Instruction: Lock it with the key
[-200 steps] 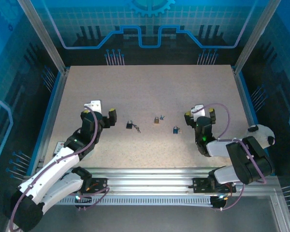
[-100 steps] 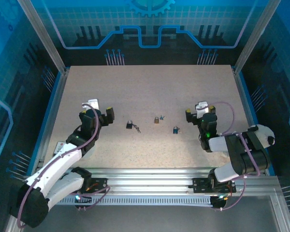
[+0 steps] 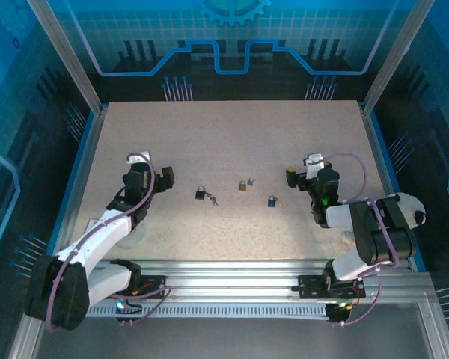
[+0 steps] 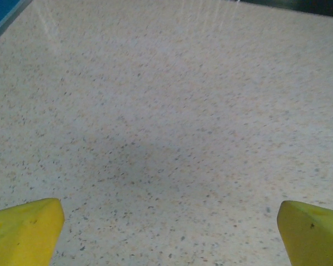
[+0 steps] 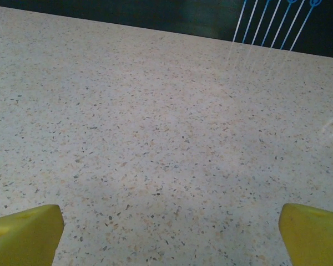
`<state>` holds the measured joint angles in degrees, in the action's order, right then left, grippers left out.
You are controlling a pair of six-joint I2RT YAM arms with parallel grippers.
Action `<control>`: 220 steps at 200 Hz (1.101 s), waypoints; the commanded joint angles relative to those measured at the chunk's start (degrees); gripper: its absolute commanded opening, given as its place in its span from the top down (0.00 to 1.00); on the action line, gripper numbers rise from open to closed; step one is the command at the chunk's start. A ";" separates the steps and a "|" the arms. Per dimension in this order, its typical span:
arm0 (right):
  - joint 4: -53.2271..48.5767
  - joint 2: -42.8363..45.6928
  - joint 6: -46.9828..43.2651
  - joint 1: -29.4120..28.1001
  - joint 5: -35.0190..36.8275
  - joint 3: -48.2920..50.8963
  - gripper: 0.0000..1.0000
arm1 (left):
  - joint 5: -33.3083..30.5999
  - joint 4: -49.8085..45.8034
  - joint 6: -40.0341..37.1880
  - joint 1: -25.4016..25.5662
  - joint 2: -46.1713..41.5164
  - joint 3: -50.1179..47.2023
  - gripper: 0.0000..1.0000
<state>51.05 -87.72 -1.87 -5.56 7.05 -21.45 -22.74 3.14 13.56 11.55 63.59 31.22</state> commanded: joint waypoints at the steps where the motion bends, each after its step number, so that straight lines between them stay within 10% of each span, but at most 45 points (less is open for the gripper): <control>1: -0.12 -0.34 0.76 0.78 -0.89 -1.16 0.00 | -0.07 2.83 0.80 -2.66 3.27 1.54 0.01; 220: -0.16 -0.34 0.81 0.90 -1.02 -1.25 0.00 | 16.11 42.92 -15.13 -9.30 22.56 -6.82 0.01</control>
<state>50.52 -87.74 -1.48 -5.54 6.79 -21.47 -7.62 40.91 -0.47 3.05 84.73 24.99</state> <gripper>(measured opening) 0.999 0.994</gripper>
